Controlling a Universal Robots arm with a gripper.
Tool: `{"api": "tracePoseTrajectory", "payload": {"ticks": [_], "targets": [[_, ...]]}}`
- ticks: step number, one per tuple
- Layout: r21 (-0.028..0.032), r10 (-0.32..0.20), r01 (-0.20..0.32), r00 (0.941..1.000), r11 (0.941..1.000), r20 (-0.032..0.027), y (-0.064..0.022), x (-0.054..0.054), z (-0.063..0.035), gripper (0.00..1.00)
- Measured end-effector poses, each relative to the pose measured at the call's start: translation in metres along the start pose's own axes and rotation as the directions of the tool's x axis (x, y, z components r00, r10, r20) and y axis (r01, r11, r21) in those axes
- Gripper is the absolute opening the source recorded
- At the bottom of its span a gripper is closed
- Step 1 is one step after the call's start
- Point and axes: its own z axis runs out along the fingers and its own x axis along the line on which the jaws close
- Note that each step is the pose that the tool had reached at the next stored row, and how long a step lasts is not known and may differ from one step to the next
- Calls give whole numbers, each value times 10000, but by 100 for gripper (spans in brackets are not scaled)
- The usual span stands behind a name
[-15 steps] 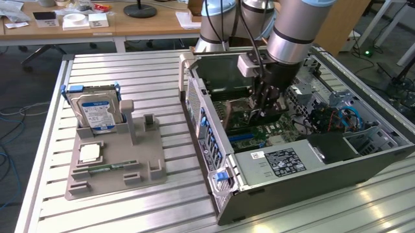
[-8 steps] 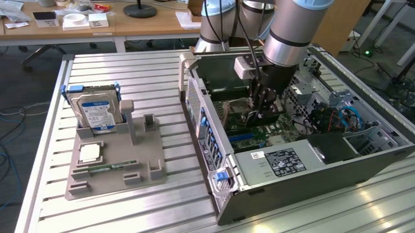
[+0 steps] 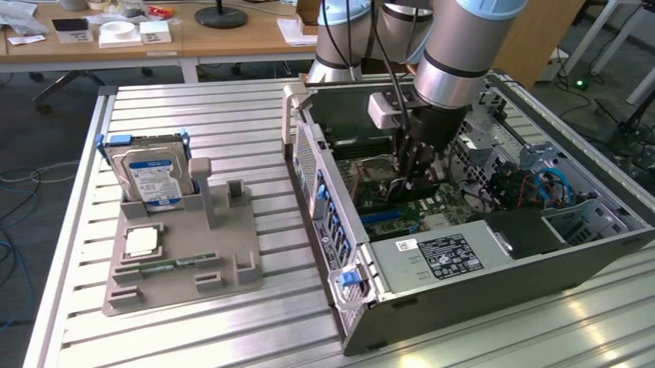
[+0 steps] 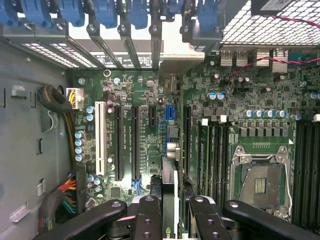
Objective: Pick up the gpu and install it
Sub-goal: 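Insert the gpu into the slot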
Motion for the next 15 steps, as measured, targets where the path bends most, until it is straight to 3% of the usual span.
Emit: {"api": "tracePoseTrajectory", "payload": {"ticks": [15], "targets": [[-1, 0, 0, 10000, 10000, -1, 56, 33, 18, 26]]}}
